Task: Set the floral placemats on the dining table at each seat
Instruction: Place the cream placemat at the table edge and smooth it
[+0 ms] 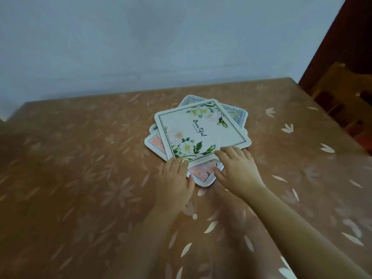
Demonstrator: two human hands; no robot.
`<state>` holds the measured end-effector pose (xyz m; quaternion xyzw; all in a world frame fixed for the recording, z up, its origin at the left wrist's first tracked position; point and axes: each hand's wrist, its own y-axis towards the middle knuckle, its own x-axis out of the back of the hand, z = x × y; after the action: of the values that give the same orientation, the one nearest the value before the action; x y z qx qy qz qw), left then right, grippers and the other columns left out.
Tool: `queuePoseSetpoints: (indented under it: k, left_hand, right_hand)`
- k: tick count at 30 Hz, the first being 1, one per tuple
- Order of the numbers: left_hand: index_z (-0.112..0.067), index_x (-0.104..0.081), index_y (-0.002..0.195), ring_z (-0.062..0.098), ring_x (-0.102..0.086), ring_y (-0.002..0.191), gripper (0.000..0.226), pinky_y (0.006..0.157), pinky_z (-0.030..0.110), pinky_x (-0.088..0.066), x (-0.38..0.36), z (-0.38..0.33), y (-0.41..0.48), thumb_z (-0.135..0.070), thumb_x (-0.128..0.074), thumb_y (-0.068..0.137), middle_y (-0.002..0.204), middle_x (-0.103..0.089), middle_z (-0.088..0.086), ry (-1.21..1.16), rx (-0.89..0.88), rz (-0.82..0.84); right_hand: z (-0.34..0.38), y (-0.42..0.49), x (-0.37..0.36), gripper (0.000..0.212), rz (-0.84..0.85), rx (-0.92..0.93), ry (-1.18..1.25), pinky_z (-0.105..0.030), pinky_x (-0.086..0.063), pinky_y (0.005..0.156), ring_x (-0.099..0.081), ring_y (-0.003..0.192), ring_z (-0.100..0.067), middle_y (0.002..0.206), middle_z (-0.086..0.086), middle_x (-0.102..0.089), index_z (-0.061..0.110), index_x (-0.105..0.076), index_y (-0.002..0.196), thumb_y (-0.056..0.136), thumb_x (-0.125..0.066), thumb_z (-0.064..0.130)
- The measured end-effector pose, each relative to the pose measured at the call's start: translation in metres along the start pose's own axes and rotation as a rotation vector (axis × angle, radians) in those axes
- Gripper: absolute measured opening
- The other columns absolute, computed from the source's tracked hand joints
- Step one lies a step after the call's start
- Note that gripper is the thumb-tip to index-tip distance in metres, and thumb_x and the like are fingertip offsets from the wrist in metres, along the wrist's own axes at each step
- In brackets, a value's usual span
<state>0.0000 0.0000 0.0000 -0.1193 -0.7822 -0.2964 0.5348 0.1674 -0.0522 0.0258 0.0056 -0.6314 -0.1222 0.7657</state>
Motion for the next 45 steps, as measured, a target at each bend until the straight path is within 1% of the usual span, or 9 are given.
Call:
queuePoseSetpoints:
  k: [9, 16, 23, 26, 29, 32, 38, 42, 45]
  left_hand:
    - [-0.004, -0.063, 0.107, 0.036, -0.055, 0.108, 0.035, 0.089, 0.051, -0.046, -0.051, 0.022, 0.018, -0.016, -0.069, 0.075, 0.111, -0.064, 0.017, 0.001, -0.022, 0.007]
    - [-0.004, -0.063, 0.106, 0.034, -0.055, 0.109, 0.032, 0.09, 0.051, -0.046, -0.078, 0.036, 0.027, -0.018, -0.069, 0.078, 0.111, -0.064, 0.015, -0.09, -0.02, 0.002]
    - [-0.005, -0.063, 0.104, 0.033, -0.05, 0.114, 0.03, 0.095, 0.053, -0.041, -0.097, 0.043, 0.031, -0.015, -0.07, 0.077, 0.117, -0.061, 0.015, -0.224, 0.009, 0.003]
    - [-0.005, -0.065, 0.1, 0.032, -0.052, 0.112, 0.028, 0.094, 0.052, -0.041, -0.1, 0.043, 0.034, -0.014, -0.072, 0.075, 0.115, -0.062, 0.013, -0.254, 0.009, -0.018]
    - [-0.006, -0.066, 0.099, 0.031, -0.054, 0.109, 0.027, 0.092, 0.05, -0.041, -0.1, 0.043, 0.038, -0.012, -0.073, 0.073, 0.112, -0.063, 0.012, -0.275, 0.016, -0.032]
    - [-0.006, -0.068, 0.095, 0.03, -0.056, 0.103, 0.024, 0.089, 0.051, -0.045, -0.098, 0.044, 0.042, -0.003, -0.072, 0.072, 0.105, -0.066, 0.011, -0.337, 0.066, -0.048]
    - [-0.001, -0.07, 0.081, 0.031, -0.06, 0.076, 0.013, 0.069, 0.05, -0.051, -0.089, 0.047, 0.045, 0.003, -0.072, 0.069, 0.077, -0.066, 0.014, -0.45, 0.106, -0.045]
    - [-0.002, -0.071, 0.079, 0.027, -0.059, 0.073, 0.009, 0.064, 0.047, -0.052, -0.08, 0.055, 0.033, 0.001, -0.072, 0.07, 0.075, -0.064, 0.012, -0.493, 0.14, -0.005]
    - [-0.005, -0.072, 0.077, 0.023, -0.061, 0.07, 0.009, 0.063, 0.043, -0.053, -0.068, 0.057, 0.012, -0.002, -0.075, 0.069, 0.074, -0.065, 0.008, -0.518, 0.178, 0.01]
  right_hand:
    - [-0.012, 0.033, -0.062, 0.04, 0.022, 0.074, 0.003, -0.043, -0.036, 0.095, -0.05, 0.111, -0.03, 0.115, -0.01, -0.059, 0.011, -0.056, 0.114, 0.076, -0.062, 0.022]
    - [-0.016, 0.049, -0.092, 0.046, -0.046, 0.114, 0.071, -0.046, -0.049, 0.082, -0.061, 0.097, -0.034, 0.1, -0.013, -0.067, 0.008, -0.064, 0.101, 0.058, -0.079, 0.014]
    - [-0.02, 0.059, -0.108, 0.035, -0.091, 0.104, 0.154, -0.043, -0.045, 0.089, -0.058, 0.103, -0.029, 0.106, -0.008, -0.065, 0.01, -0.063, 0.101, 0.071, -0.074, 0.023]
    - [-0.022, 0.061, -0.107, 0.029, -0.116, 0.116, 0.202, -0.043, -0.047, 0.085, -0.06, 0.099, -0.03, 0.102, -0.009, -0.067, 0.009, -0.066, 0.096, 0.07, -0.075, 0.021]
    - [-0.024, 0.062, -0.106, 0.024, -0.144, 0.137, 0.258, -0.043, -0.052, 0.081, -0.063, 0.093, -0.031, 0.096, -0.011, -0.069, 0.006, -0.068, 0.089, 0.07, -0.076, 0.018]
    - [-0.022, 0.062, -0.107, 0.018, -0.16, 0.14, 0.312, -0.046, -0.054, 0.076, -0.064, 0.088, -0.03, 0.091, -0.012, -0.069, 0.004, -0.069, 0.086, 0.072, -0.075, 0.014]
    - [-0.011, 0.059, -0.108, 0.011, -0.188, 0.14, 0.379, -0.043, -0.055, 0.069, -0.064, 0.078, -0.032, 0.081, -0.014, -0.068, 0.001, -0.068, 0.079, 0.07, -0.073, 0.003]
    - [0.0, 0.047, -0.104, 0.008, -0.16, 0.15, 0.431, -0.04, -0.054, 0.063, -0.062, 0.072, -0.031, 0.076, -0.014, -0.066, 0.001, -0.067, 0.073, 0.068, -0.073, 0.0]
    - [0.009, 0.029, -0.098, 0.007, -0.103, 0.161, 0.448, -0.04, -0.054, 0.066, -0.062, 0.075, -0.03, 0.079, -0.013, -0.067, 0.002, -0.068, 0.075, 0.07, -0.073, 0.002]
